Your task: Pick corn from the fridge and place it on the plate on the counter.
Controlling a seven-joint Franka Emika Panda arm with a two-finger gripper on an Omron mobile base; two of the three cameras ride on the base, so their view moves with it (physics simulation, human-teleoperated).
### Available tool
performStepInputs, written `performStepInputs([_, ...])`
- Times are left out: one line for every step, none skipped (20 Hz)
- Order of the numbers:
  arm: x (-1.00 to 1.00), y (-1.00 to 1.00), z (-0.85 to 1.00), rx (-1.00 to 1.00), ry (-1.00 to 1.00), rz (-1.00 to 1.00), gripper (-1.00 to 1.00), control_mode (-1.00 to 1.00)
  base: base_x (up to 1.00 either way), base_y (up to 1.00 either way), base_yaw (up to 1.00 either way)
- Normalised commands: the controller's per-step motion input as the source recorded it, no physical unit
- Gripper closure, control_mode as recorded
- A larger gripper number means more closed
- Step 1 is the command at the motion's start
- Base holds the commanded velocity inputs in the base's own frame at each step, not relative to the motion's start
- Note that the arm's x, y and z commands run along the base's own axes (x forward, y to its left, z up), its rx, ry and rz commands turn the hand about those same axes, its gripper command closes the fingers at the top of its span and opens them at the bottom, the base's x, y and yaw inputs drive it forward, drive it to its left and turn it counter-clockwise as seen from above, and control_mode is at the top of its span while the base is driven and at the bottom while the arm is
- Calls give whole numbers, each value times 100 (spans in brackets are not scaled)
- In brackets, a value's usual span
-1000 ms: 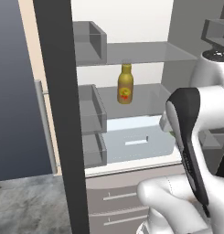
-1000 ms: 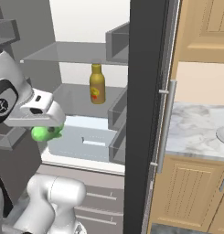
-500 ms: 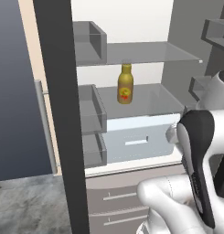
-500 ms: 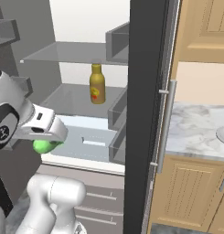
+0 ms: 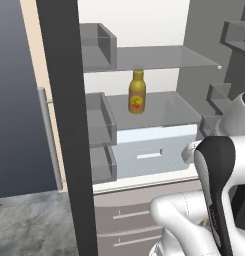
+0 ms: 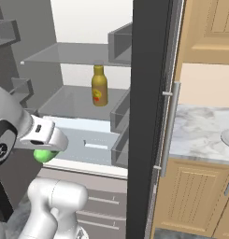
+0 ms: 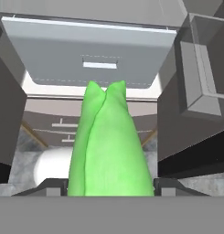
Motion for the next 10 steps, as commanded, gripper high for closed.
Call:
performStepInputs([0, 0, 0, 0, 0, 0, 100, 100, 0, 4, -6])
performStepInputs([0, 0, 0, 0, 0, 0, 100, 100, 0, 28, -19])
performStepInputs([0, 0, 0, 0, 0, 0, 100, 100, 0, 42, -32])
performStepInputs([0, 0, 0, 0, 0, 0, 100, 100, -6, 51, -45])
performStepInputs([0, 0, 0, 0, 0, 0, 100, 100, -6, 67, -59])
performStepInputs([0, 0, 0, 0, 0, 0, 100, 100, -1, 76, -63])
performStepInputs([0, 0, 0, 0, 0, 0, 100, 100, 0, 79, -63])
performStepInputs([0, 0, 0, 0, 0, 0, 100, 100, 0, 79, -63])
performStepInputs([0, 0, 0, 0, 0, 0, 100, 100, -14, 59, -63])
performStepInputs([0, 0, 0, 0, 0, 0, 100, 100, -39, 2, -66])
